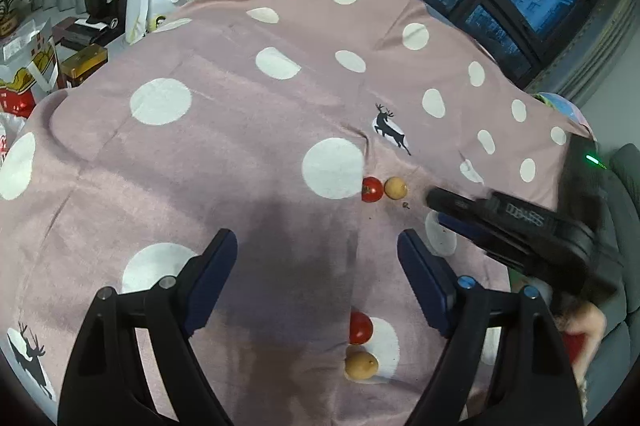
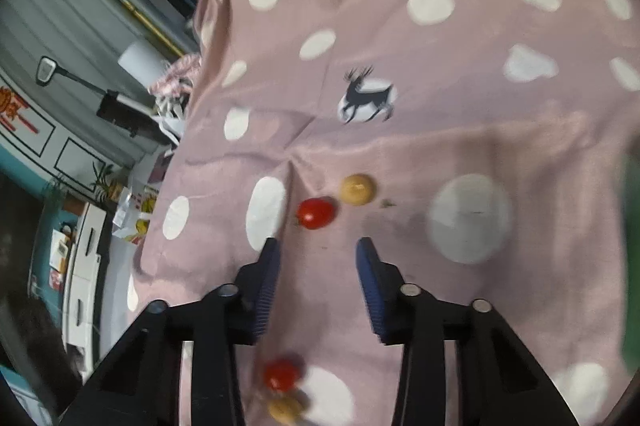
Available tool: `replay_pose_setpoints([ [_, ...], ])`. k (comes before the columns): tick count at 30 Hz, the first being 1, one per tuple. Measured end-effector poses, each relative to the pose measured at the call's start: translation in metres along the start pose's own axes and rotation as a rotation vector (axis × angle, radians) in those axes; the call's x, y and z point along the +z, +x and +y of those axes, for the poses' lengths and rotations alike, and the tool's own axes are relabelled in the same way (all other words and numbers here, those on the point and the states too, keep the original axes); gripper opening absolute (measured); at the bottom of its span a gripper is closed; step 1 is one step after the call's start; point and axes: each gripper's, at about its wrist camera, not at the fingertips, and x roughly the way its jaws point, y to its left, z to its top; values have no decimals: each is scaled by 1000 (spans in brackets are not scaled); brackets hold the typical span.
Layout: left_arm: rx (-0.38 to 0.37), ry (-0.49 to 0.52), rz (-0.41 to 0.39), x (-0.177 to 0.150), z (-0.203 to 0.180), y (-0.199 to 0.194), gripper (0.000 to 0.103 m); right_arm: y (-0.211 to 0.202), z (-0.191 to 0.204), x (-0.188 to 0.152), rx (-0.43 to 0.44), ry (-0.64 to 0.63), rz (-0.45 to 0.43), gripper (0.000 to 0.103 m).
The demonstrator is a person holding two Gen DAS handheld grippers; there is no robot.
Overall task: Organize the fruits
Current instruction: 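Move both grippers back to the remaining cherry tomatoes on the cloth, then grasp a red cherry tomato with the right gripper while left gripper grasps another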
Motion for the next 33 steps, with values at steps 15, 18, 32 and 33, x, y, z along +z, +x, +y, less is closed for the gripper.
replay_pose_setpoints([
  [15,-74,34,41,0,-4,1,63,68,-1,11,-47,125,82,32],
  [18,-99,65,63,-3,-13,2,59,68,-2,11,-41,116,66,31],
  [32,5,325,179,-50,-84,32,41,-63,-54,-34,-26,110,-88,31],
  [33,31,346,182,-55,-88,35,41,-71,-58,-38,-24,106,-103,31],
])
